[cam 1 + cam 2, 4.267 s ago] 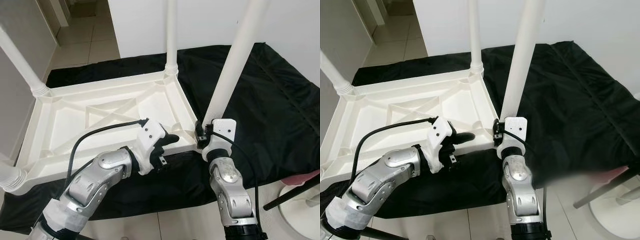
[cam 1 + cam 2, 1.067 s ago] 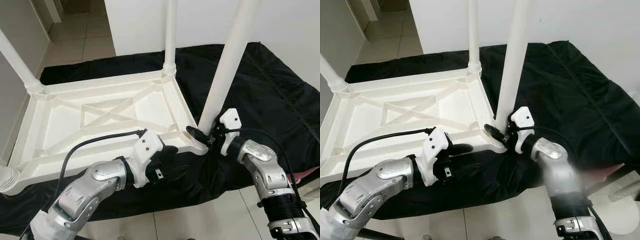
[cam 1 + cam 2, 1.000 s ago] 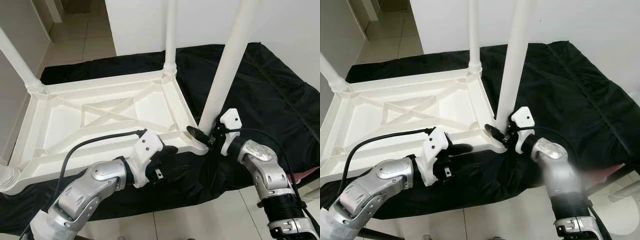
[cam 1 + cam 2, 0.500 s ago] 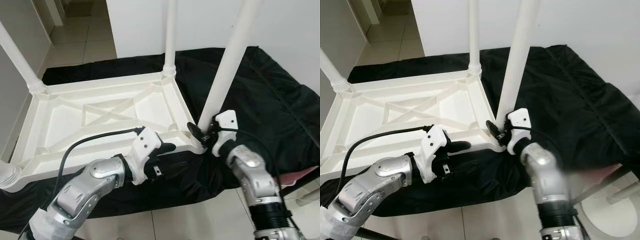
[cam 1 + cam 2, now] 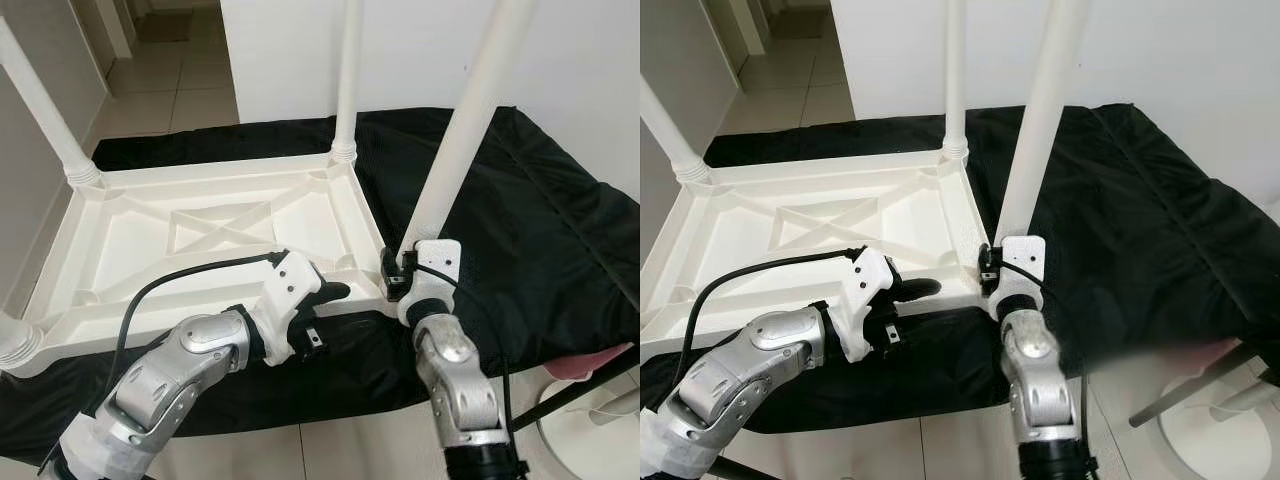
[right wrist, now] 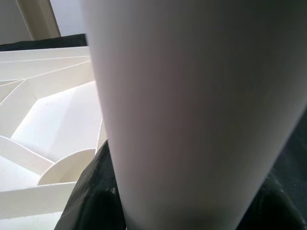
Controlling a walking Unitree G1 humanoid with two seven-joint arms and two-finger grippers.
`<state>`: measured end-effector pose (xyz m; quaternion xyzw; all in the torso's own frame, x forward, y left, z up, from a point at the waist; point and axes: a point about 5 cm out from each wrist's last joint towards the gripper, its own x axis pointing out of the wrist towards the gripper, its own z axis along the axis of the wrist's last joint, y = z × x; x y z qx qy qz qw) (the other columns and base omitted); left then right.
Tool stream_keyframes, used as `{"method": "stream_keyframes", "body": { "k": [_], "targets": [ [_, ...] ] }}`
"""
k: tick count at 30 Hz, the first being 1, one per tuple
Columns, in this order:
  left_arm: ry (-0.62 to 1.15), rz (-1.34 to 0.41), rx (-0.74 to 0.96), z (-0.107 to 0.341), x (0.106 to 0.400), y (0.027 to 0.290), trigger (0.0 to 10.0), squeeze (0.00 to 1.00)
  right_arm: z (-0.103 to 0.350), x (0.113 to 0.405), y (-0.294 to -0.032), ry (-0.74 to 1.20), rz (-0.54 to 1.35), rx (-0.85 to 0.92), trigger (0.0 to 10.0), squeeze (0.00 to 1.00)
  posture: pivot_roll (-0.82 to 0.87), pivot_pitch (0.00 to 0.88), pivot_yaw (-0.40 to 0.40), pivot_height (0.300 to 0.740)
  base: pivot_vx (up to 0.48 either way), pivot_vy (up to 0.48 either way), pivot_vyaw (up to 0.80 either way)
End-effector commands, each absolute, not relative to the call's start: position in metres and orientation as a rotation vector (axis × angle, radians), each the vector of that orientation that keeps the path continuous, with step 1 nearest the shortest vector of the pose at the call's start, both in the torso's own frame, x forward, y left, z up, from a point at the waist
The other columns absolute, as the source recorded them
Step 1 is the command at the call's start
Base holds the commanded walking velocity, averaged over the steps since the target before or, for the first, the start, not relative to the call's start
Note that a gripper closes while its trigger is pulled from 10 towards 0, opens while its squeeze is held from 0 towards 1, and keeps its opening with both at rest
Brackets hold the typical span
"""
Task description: Building children table
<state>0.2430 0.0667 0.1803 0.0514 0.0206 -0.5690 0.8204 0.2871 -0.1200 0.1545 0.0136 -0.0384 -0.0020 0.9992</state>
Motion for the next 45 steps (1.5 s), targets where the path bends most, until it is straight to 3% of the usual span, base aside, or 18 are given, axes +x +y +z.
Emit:
{"method": "stream_keyframes", "body": {
  "k": [1, 2, 3, 10, 11, 15, 16, 19, 21, 22, 28, 44, 45],
  "targets": [
    [0.053, -1.266, 0.128, 0.18, 0.243, 0.069, 10.0, 0.0, 0.154, 0.282, -0.112, -0.067, 0.006, 0.093, 10.0, 0.0, -0.08, 0.034, 0.012, 0.74, 0.0, 0.0, 0.0],
    [0.055, -1.263, 0.129, 0.179, 0.244, 0.07, 10.0, 0.0, 0.156, 0.281, -0.109, -0.078, 0.038, 0.102, 10.0, 0.0, -0.08, 0.035, 0.011, 0.74, 0.0, 0.0, 0.0],
    [0.056, -1.262, 0.131, 0.179, 0.244, 0.071, 10.0, 0.0, 0.159, 0.28, -0.11, -0.098, 0.047, 0.092, 10.0, 1.0, -0.08, 0.034, 0.012, 0.74, 0.0, 0.0, 0.0],
    [0.05, -1.261, 0.134, 0.18, 0.246, 0.071, 10.0, 0.0, 0.164, 0.277, -0.124, -0.138, 0.065, 0.067, 10.0, 1.0, -0.09, 0.028, 0.006, 0.74, 0.0, 0.0, 0.0],
    [0.045, -1.261, 0.135, 0.18, 0.246, 0.071, 10.0, 0.0, 0.166, 0.277, -0.13, -0.146, 0.095, 0.06, 10.0, 0.15, -0.09, 0.027, 0.002, 0.74, 0.0, 0.0, 0.0],
    [0.041, -1.261, 0.136, 0.18, 0.246, 0.071, 10.0, 0.0, 0.167, 0.276, -0.133, -0.15, 0.112, 0.054, 10.0, 0.15, -0.09, 0.025, 0.002, 0.74, 0.0, 0.0, 0.0],
    [0.036, -1.258, 0.136, 0.181, 0.247, 0.07, 10.0, 0.0, 0.168, 0.275, -0.135, -0.155, 0.146, 0.034, 10.0, 0.0, -0.1, 0.021, -0.001, 0.74, 0.0, 0.0, 0.0],
    [0.021, -1.254, 0.133, 0.184, 0.248, 0.069, 10.0, 0.0, 0.167, 0.273, -0.14, -0.149, 0.295, 0.007, 10.0, 0.0, -0.1, 0.02, -0.003, 0.74, 0.0, 0.0, 0.0],
    [0.021, -1.254, 0.133, 0.184, 0.248, 0.069, 10.0, 0.0, 0.167, 0.273, -0.14, -0.149, 0.295, 0.007, 10.0, 0.0, -0.1, 0.02, -0.003, 0.74, 0.0, 0.0, 0.0],
    [0.011, -1.248, 0.137, 0.185, 0.251, 0.068, 10.0, 0.0, 0.167, 0.273, -0.146, -0.137, 0.41, -0.011, 10.0, 0.0, -0.09, 0.024, -0.01, 0.74, 0.0, 0.0, 0.0],
    [0.001, -1.239, 0.136, 0.187, 0.252, 0.068, 10.0, 0.0, 0.168, 0.28, -0.155, -0.126, 0.542, -0.06, 10.0, 0.0, -0.09, 0.018, -0.006, 0.74, 0.0, 0.0, 0.0],
    [-0.017, -1.247, 0.173, 0.192, 0.257, 0.072, 10.0, 0.0, 0.157, 0.316, -0.176, -0.03, 0.755, -0.209, 10.0, 0.0, -0.04, 0.008, -0.001, 0.74, 0.0, 0.0, 0.0],
    [-0.016, -1.242, 0.168, 0.192, 0.257, 0.072, 10.0, 0.0, 0.157, 0.318, -0.175, -0.026, 0.777, -0.213, 7.7, 0.0, -0.04, 0.0, 0.013, 0.74, 0.0, 0.0, 0.0]
  ]
}}
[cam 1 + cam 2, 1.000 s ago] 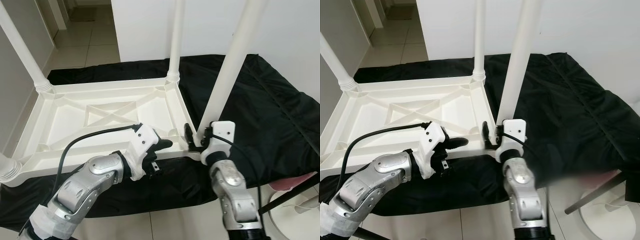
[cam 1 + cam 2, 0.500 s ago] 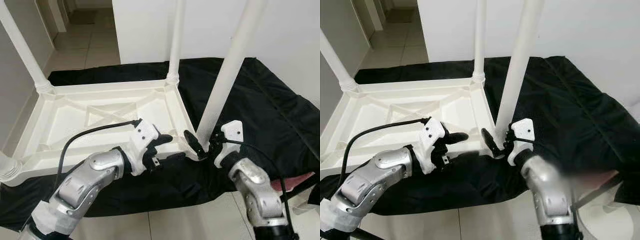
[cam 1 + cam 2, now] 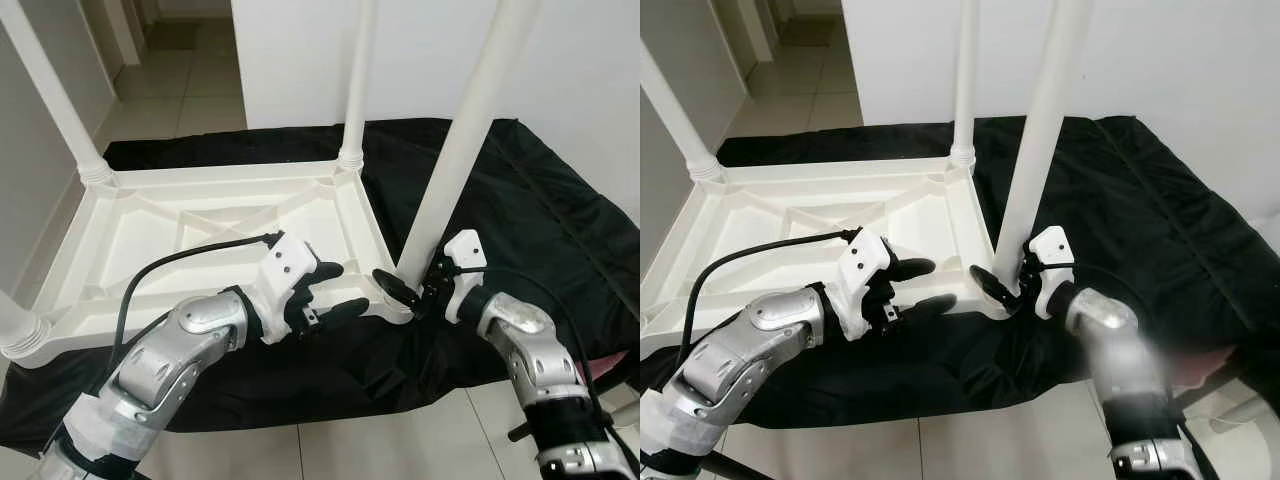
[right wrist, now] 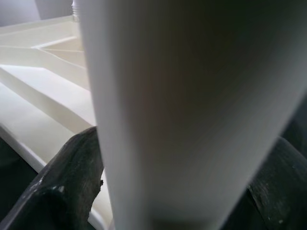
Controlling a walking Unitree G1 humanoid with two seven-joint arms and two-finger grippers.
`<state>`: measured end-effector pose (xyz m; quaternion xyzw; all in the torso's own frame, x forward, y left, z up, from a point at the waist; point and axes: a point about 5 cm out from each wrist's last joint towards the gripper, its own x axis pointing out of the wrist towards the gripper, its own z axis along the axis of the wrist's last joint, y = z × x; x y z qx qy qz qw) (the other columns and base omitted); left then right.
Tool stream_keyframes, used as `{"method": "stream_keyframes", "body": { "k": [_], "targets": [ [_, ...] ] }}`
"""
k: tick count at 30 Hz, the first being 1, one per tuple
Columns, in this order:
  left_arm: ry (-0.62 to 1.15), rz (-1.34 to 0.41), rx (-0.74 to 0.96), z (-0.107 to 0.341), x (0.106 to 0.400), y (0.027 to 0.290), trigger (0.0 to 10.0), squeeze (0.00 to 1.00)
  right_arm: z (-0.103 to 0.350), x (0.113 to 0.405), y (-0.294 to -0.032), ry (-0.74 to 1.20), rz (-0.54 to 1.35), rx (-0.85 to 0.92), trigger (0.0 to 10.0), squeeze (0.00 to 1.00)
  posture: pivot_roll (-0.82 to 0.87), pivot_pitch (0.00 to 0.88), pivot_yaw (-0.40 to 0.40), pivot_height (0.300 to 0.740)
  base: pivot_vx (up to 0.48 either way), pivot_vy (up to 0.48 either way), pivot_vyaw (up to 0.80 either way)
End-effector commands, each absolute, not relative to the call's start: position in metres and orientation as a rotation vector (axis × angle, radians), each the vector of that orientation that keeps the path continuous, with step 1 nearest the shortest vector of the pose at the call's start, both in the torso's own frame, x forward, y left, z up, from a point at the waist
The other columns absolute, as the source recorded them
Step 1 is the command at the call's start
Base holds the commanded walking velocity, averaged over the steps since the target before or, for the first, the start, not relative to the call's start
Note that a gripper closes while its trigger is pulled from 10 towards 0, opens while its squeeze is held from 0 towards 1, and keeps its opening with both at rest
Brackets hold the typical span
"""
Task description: Building children table
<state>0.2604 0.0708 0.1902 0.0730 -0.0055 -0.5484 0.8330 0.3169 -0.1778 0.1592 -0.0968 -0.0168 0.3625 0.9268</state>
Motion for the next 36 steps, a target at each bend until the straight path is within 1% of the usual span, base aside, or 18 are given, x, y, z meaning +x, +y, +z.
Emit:
{"method": "stream_keyframes", "body": {
  "k": [1, 2, 3, 6, 7, 8, 9, 17, 18, 19, 24, 26, 29, 31, 36],
  "targets": [
    [-0.016, -1.242, 0.168, 0.192, 0.257, 0.072, 10.0, 0.0, 0.157, 0.318, -0.175, -0.026, 0.777, -0.213, 7.7, 0.0, -0.04, 0.0, 0.013, 0.74, 0.0, 0.0, 0.0],
    [-0.016, -1.242, 0.161, 0.192, 0.256, 0.071, 10.0, 0.0, 0.158, 0.32, -0.174, -0.026, 0.793, -0.227, 5.4, 0.0, -0.04, 0.0, 0.013, 0.74, 0.0, 0.0, 0.0],
    [-0.015, -1.248, 0.16, 0.191, 0.255, 0.069, 10.0, 0.0, 0.158, 0.324, -0.174, -0.027, 0.797, -0.248, 3.6, 0.0, -0.04, 0.0, 0.018, 0.74, 0.0, 0.0, 0.0],
    [-0.014, -1.252, 0.16, 0.191, 0.255, 0.067, 10.0, 0.0, 0.158, 0.328, -0.174, -0.03, 0.801, -0.263, 3.6, 0.0, -0.04, 0.0, 0.021, 0.74, 0.0, 0.0, 0.0],
    [-0.013, -1.255, 0.164, 0.19, 0.255, 0.067, 10.0, 0.0, 0.159, 0.331, -0.175, -0.035, 0.797, -0.266, 0.9, 0.0, -0.03, 0.0, 0.023, 0.74, 0.0, 0.0, 0.0],
    [-0.013, -1.255, 0.164, 0.19, 0.255, 0.067, 10.0, 0.0, 0.159, 0.331, -0.175, -0.035, 0.797, -0.266, 0.9, 0.0, -0.03, 0.0, 0.023, 0.74, 0.0, 0.0, 0.0],
    [-0.012, -1.257, 0.167, 0.19, 0.256, 0.066, 10.0, 0.0, 0.158, 0.333, -0.176, -0.035, 0.794, -0.268, 0.0, 0.0, -0.02, 0.0, 0.023, 0.74, 0.0, 0.0, 0.0],
    [-0.006, -1.253, 0.173, 0.19, 0.254, 0.068, 10.0, 0.0, 0.15, 0.33, -0.177, -0.008, 0.804, -0.235, 0.0, 0.0, -0.02, 0.016, 0.01, 0.74, 0.0, 0.0, 0.0],
    [-0.001, -1.249, 0.172, 0.189, 0.253, 0.068, 10.0, 0.0, 0.146, 0.327, -0.176, 0.005, 0.81, -0.221, 1.1, 0.0, -0.02, 0.021, 0.01, 0.74, 0.0, 0.0, 0.0],
    [0.001, -1.249, 0.164, 0.188, 0.252, 0.068, 10.0, 0.0, 0.143, 0.324, -0.176, 0.014, 0.809, -0.193, 10.0, 0.0, -0.03, 0.022, 0.007, 0.74, 0.0, 0.0, 0.0],
    [0.004, -1.247, 0.151, 0.186, 0.252, 0.066, 10.0, 0.0, 0.141, 0.32, -0.176, 0.02, 0.786, -0.155, 10.0, 0.0, -0.04, 0.023, 0.0, 0.74, 0.0, 0.0, 0.0],
    [0.007, -1.24, 0.139, 0.184, 0.252, 0.064, 10.0, 0.0, 0.142, 0.319, -0.173, 0.003, 0.735, -0.14, 10.0, 0.0, -0.05, 0.019, -0.001, 0.74, 0.0, 0.0, 0.0],
    [0.007, -1.223, 0.135, 0.18, 0.254, 0.063, 10.0, 0.0, 0.139, 0.319, -0.171, 0.007, 0.696, -0.168, 10.0, 0.0, -0.06, 0.018, -0.001, 0.74, 0.0, 0.0, 0.0],
    [0.014, -1.176, 0.126, 0.172, 0.258, 0.062, 10.0, 0.0, 0.135, 0.318, -0.167, 0.006, 0.636, -0.193, 10.0, 0.0, -0.07, 0.011, -0.005, 0.74, 0.0, 0.0, 0.0],
    [0.031, -1.16, 0.128, 0.162, 0.259, 0.061, 10.0, 0.0, 0.132, 0.316, -0.163, 0.01, 0.594, -0.175, 10.0, 0.0, -0.07, 0.007, -0.008, 0.74, 0.0, 0.0, 0.0]
  ]
}}
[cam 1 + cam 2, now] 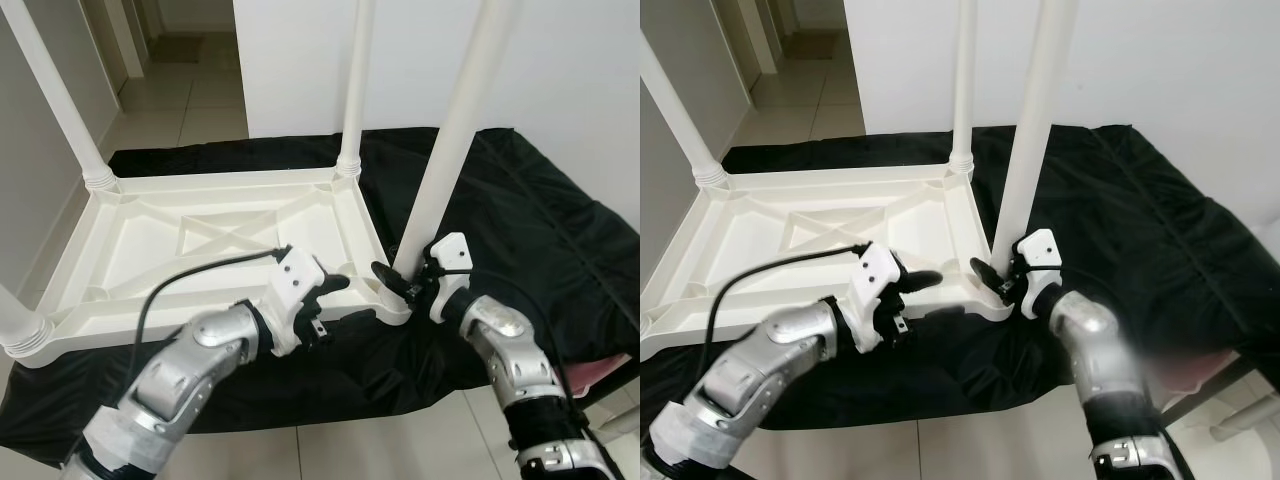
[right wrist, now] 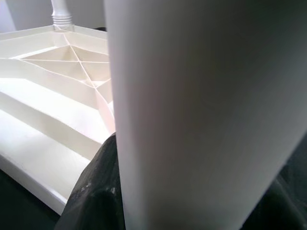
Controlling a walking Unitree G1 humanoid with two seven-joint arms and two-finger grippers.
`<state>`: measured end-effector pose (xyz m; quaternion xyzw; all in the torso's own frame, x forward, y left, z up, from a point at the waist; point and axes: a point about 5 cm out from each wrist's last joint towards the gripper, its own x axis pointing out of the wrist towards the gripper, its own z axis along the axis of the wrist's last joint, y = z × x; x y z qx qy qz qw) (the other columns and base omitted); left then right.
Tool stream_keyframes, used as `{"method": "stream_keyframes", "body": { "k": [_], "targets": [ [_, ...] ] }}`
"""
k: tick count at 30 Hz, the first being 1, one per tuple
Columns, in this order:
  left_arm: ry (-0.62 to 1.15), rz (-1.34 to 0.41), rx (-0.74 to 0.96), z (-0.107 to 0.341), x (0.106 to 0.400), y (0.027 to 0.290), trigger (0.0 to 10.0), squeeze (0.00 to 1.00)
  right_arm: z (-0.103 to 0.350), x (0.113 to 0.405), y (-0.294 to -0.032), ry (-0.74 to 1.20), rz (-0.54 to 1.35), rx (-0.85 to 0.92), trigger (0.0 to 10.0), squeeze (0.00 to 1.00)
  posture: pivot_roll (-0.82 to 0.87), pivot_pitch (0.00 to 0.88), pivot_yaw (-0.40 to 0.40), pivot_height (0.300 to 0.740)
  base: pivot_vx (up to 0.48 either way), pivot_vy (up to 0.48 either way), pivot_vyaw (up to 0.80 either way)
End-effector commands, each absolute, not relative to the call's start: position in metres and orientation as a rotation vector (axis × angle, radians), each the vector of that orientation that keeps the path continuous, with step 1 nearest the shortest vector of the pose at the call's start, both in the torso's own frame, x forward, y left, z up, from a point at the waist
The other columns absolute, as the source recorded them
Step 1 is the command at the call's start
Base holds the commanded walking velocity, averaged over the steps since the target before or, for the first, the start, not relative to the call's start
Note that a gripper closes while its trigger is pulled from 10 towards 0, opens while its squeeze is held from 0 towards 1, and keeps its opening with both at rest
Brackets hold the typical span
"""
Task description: Building children table
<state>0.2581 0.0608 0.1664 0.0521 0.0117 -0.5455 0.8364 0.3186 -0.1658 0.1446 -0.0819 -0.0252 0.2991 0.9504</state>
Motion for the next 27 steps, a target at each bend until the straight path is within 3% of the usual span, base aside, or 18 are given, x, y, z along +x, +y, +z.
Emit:
{"method": "stream_keyframes", "body": {
  "k": [1, 13, 15, 17, 18, 27],
  "targets": [
    [0.028, -1.127, 0.123, 0.157, 0.262, 0.062, 10.0, 0.0, 0.13, 0.313, -0.158, 0.007, 0.564, -0.16, 10.0, 0.0, -0.07, 0.0, -0.008, 0.74, 0.0, 0.0, 0.0],
    [0.039, -1.011, 0.07, 0.144, 0.271, 0.065, 10.0, 0.0, 0.129, 0.302, -0.143, -0.014, 0.459, -0.088, 10.0, 0.0, -0.09, 0.0, 0.005, 0.74, 0.0, 0.0, 0.0],
    [0.055, -0.958, 0.052, 0.135, 0.275, 0.071, 10.0, 0.0, 0.125, 0.293, -0.137, -0.017, 0.309, -0.014, 10.0, 0.0, -0.1, 0.0, 0.012, 0.74, 0.0, 0.0, 0.0],
    [0.055, -0.958, 0.052, 0.135, 0.275, 0.071, 10.0, 0.0, 0.125, 0.293, -0.137, -0.017, 0.309, -0.014, 10.0, 0.0, -0.1, 0.0, 0.012, 0.74, 0.0, 0.0, 0.0],
    [0.064, -0.912, 0.059, 0.128, 0.278, 0.079, 10.0, 0.0, 0.12, 0.287, -0.134, -0.004, 0.152, 0.058, 10.0, 0.0, -0.1, 0.0, 0.013, 0.74, 0.0, 0.0, 0.0],
    [0.085, -0.816, 0.058, 0.126, 0.29, 0.09, 10.0, 0.0, 0.121, 0.287, -0.128, -0.005, -0.056, 0.111, 10.0, 0.0, -0.08, 0.0, 0.007, 0.74, 0.0, 0.0, 0.0]
  ]
}}
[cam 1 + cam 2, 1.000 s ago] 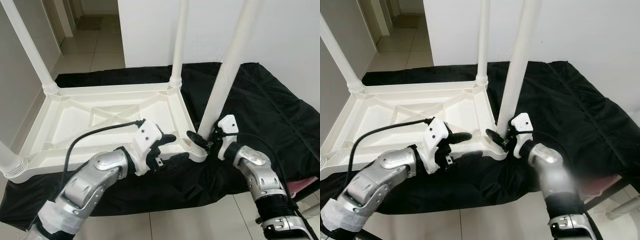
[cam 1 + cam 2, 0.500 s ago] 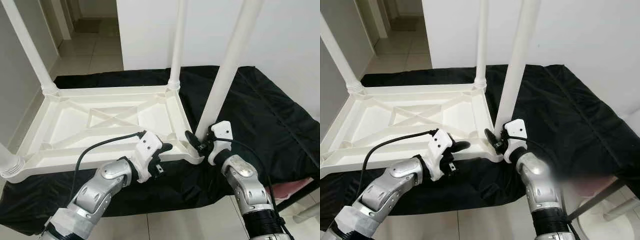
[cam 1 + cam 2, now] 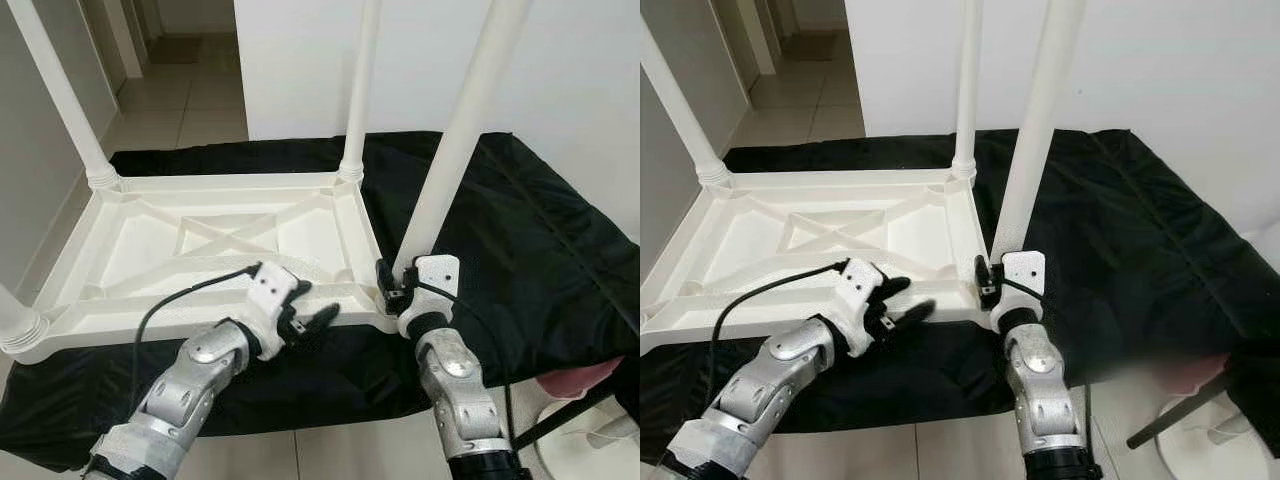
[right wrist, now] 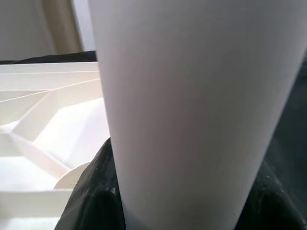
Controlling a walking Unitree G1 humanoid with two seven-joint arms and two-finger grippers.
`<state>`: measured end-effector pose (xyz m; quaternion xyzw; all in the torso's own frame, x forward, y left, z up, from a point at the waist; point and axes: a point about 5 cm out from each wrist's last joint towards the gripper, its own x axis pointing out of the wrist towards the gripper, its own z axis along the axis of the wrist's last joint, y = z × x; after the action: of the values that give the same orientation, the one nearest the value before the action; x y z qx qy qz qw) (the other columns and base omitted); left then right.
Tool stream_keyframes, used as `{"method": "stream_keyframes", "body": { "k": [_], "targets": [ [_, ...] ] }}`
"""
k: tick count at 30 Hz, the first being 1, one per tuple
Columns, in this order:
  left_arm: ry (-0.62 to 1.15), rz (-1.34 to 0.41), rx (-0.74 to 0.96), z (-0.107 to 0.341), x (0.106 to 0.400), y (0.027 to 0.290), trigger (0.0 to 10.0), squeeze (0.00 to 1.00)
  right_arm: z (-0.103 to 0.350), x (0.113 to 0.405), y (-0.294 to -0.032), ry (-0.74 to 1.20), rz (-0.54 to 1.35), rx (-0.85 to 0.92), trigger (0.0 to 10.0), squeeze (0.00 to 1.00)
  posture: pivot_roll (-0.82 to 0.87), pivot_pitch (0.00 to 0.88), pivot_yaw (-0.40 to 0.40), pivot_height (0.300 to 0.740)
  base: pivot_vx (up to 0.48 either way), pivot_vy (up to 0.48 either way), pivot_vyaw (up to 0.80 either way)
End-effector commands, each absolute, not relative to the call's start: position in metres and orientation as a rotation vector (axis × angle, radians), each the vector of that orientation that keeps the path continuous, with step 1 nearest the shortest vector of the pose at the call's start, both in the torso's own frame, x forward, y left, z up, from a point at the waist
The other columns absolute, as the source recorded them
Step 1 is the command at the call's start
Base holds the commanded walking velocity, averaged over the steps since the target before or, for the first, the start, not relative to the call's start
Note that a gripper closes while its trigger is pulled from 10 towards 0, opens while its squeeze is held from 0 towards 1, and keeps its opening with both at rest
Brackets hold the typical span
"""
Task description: Building children table
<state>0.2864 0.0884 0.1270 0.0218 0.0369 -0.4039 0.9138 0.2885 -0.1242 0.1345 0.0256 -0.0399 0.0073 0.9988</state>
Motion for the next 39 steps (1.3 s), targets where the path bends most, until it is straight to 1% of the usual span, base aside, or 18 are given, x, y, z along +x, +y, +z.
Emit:
{"method": "stream_keyframes", "body": {
  "k": [1, 7, 13, 14, 19, 20, 22, 23, 25, 27, 30, 33, 39],
  "targets": [
    [0.084, -0.795, 0.06, 0.127, 0.293, 0.091, 10.0, 0.0, 0.123, 0.288, -0.124, 0.001, -0.075, 0.131, 10.0, 0.0, -0.08, 0.0, 0.011, 0.74, 0.0, 0.0, 0.0],
    [0.066, -0.754, 0.08, 0.128, 0.297, 0.094, 10.0, 0.0, 0.125, 0.286, -0.117, -0.009, -0.073, 0.139, 10.0, 0.0, -0.08, 0.0, 0.021, 0.74, 0.0, 0.0, 0.0],
    [0.067, -0.735, 0.044, 0.128, 0.296, 0.095, 10.0, 0.0, 0.128, 0.282, -0.118, -0.055, -0.075, 0.157, 10.0, 0.0, -0.08, 0.0, 0.03, 0.74, 0.0, 0.0, 0.0],
    [0.06, -0.728, 0.042, 0.129, 0.296, 0.096, 10.0, 0.0, 0.128, 0.282, -0.119, -0.049, -0.062, 0.181, 10.0, 1.0, -0.08, 0.0, 0.028, 0.74, 0.0, 0.0, 0.0],
    [0.049, -0.723, 0.045, 0.13, 0.294, 0.095, 10.0, 0.0, 0.13, 0.285, -0.122, -0.058, -0.009, 0.147, 10.0, 1.0, -0.07, 0.0, 0.019, 0.74, 0.0, 0.0, 0.0],
    [0.029, -0.719, 0.052, 0.132, 0.291, 0.095, 10.0, 0.0, 0.132, 0.286, -0.126, -0.071, 0.057, 0.147, 10.0, 0.31, -0.07, 0.0, 0.011, 0.74, 0.0, 0.0, 0.0],
    [0.023, -0.717, 0.052, 0.132, 0.291, 0.095, 10.0, 0.0, 0.132, 0.286, -0.127, -0.07, 0.084, 0.159, 10.0, 0.31, -0.07, 0.0, 0.011, 0.74, 0.0, 0.0, 0.0],
    [0.015, -0.719, 0.051, 0.133, 0.29, 0.095, 10.0, 0.0, 0.133, 0.285, -0.13, -0.082, 0.112, 0.158, 10.0, 0.0, -0.07, 0.0, 0.007, 0.74, 0.0, 0.0, 0.0],
    [0.005, -0.72, 0.055, 0.134, 0.288, 0.095, 10.0, 0.0, 0.135, 0.285, -0.134, -0.096, 0.14, 0.153, 10.0, 0.0, -0.07, 0.0, 0.004, 0.74, 0.0, 0.0, 0.0],
    [0.004, -0.743, 0.037, 0.133, 0.283, 0.093, 10.0, 0.0, 0.135, 0.285, -0.137, -0.098, 0.209, 0.111, 10.0, 0.0, -0.06, 0.0, 0.0, 0.74, 0.0, 0.0, 0.0],
    [0.001, -0.754, 0.032, 0.134, 0.282, 0.092, 10.0, 0.0, 0.134, 0.286, -0.138, -0.096, 0.232, 0.097, 10.0, 0.0, -0.06, 0.0, 0.0, 0.74, 0.0, 0.0, 0.0],
    [0.021, -0.828, 0.011, 0.132, 0.272, 0.082, 10.0, 0.0, 0.136, 0.29, -0.142, -0.104, 0.354, 0.028, 10.0, 0.0, -0.05, 0.0, 0.0, 0.74, 0.0, 0.0, 0.0],
    [0.019, -0.877, 0.022, 0.132, 0.267, 0.079, 10.0, 0.0, 0.136, 0.291, -0.144, -0.103, 0.417, -0.001, 10.0, 0.0, -0.05, 0.0, 0.0, 0.74, 0.0, 0.0, 0.0]
  ]
}}
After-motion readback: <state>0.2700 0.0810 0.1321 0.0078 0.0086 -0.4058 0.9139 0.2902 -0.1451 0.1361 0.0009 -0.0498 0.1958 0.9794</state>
